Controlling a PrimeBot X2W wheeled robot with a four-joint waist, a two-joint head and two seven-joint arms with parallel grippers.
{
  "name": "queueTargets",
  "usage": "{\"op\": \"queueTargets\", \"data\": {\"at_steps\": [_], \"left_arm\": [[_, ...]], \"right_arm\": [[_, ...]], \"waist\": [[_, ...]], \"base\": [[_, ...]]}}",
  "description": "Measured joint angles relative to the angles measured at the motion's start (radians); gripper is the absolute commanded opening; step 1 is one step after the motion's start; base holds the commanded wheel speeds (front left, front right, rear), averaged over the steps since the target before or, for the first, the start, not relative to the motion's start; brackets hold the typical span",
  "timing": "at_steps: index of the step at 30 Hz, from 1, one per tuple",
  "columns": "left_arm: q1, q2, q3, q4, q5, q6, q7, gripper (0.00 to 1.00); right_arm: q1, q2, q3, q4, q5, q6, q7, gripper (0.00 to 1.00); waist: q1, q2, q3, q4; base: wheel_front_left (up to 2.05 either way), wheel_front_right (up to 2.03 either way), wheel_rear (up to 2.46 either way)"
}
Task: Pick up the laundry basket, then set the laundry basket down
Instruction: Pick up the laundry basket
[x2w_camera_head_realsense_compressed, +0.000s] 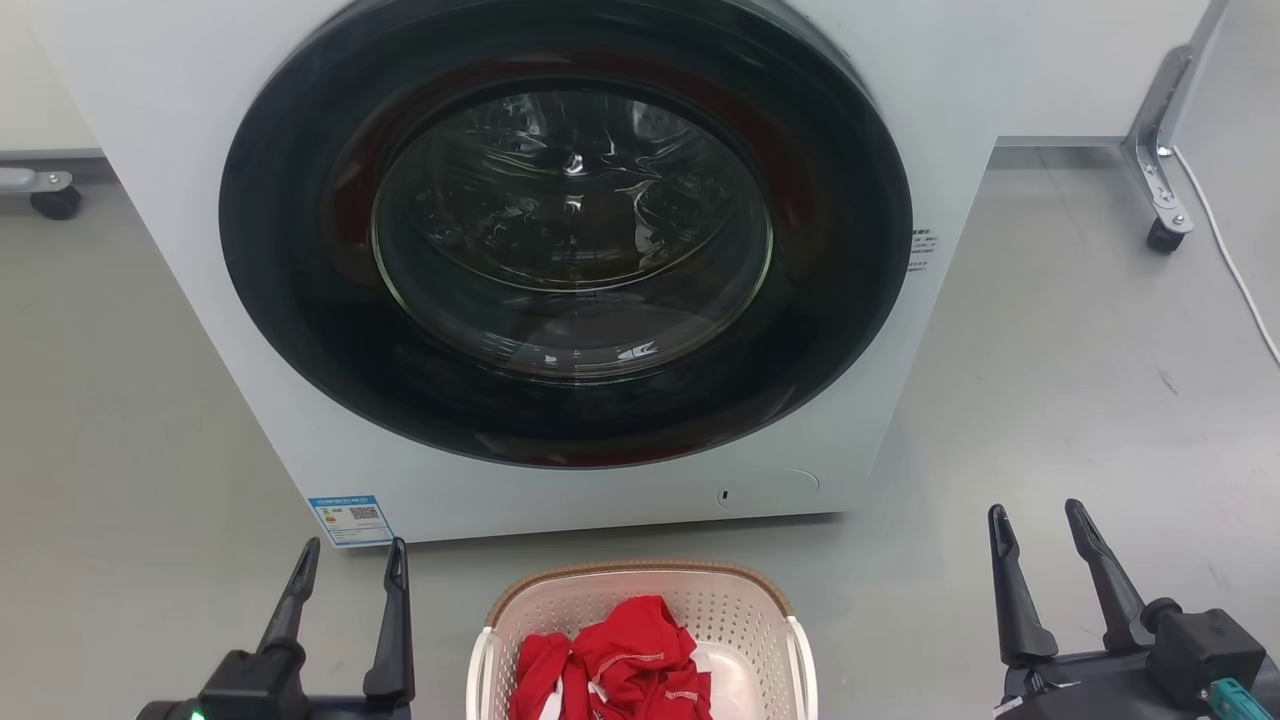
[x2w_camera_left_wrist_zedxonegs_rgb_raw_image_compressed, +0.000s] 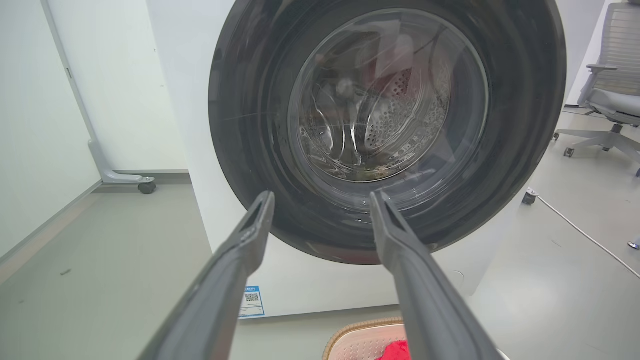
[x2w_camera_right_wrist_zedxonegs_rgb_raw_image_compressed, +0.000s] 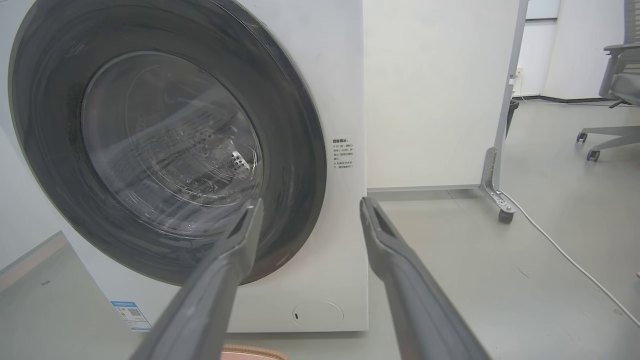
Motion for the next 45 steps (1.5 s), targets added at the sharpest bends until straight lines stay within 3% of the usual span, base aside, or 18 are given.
{"op": "queueTargets", "data": {"at_steps": [32,45], "left_arm": [[0.007,-0.011,0.011,-0.069,0.015,0.009,0.101,1.0],[-0.006,-0.02,-0.005,-0.107,0.021,0.01,0.136,1.0]], "right_arm": [[0.0,0.0,0.001,-0.027,0.001,-0.009,0.035,1.0],[-0.04,0.0,0.008,-0.044,0.007,-0.007,0.062,1.0]], "waist": [[0.0,0.0002,0.032,0.0],[0.0,0.0002,0.135,-0.005]], "base": [[0.0,0.0,0.0],[0.0,0.0,0.0]]}}
